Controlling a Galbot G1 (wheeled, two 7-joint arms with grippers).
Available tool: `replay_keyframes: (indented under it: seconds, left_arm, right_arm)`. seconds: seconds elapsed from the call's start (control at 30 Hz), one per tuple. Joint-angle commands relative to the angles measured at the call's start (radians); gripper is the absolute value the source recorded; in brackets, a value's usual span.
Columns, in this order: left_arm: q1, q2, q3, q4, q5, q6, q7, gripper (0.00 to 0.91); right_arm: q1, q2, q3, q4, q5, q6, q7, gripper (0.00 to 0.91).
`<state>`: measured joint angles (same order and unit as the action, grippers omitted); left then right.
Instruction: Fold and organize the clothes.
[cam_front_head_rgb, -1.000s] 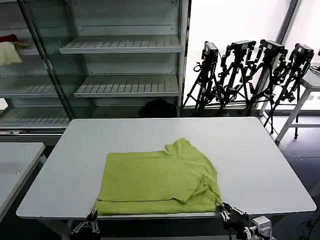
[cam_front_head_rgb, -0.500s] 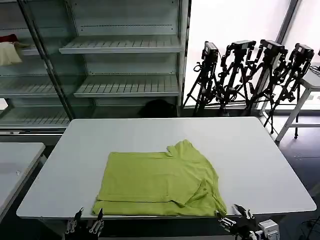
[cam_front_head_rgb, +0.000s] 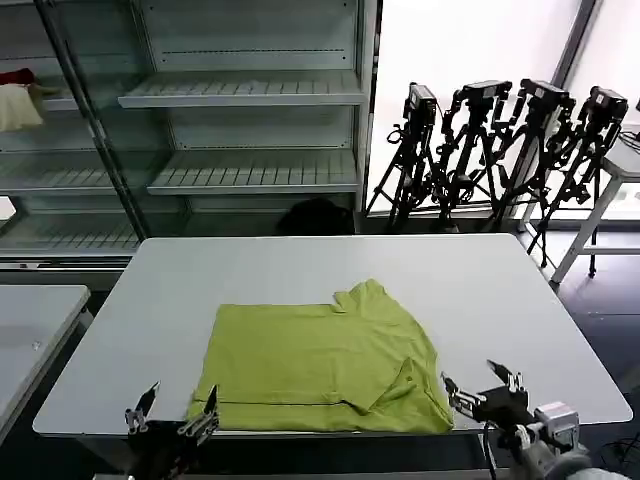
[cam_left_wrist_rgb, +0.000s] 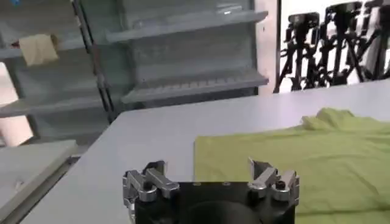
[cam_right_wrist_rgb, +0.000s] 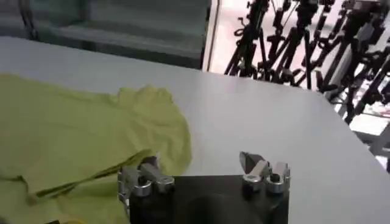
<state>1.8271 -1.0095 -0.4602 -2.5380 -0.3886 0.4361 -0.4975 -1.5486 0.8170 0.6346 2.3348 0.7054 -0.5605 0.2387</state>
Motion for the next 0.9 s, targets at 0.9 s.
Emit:
replay_keyframes:
  seconds: [0.9]
  left_arm:
    - [-0.786, 0.034, 0.1, 0.714, -0.212, 0.142, 0.367, 0.907]
  right_arm:
    - [0.948, 0.276, -0.613, -0.843, -0.078, -0.019, -0.306, 0.907]
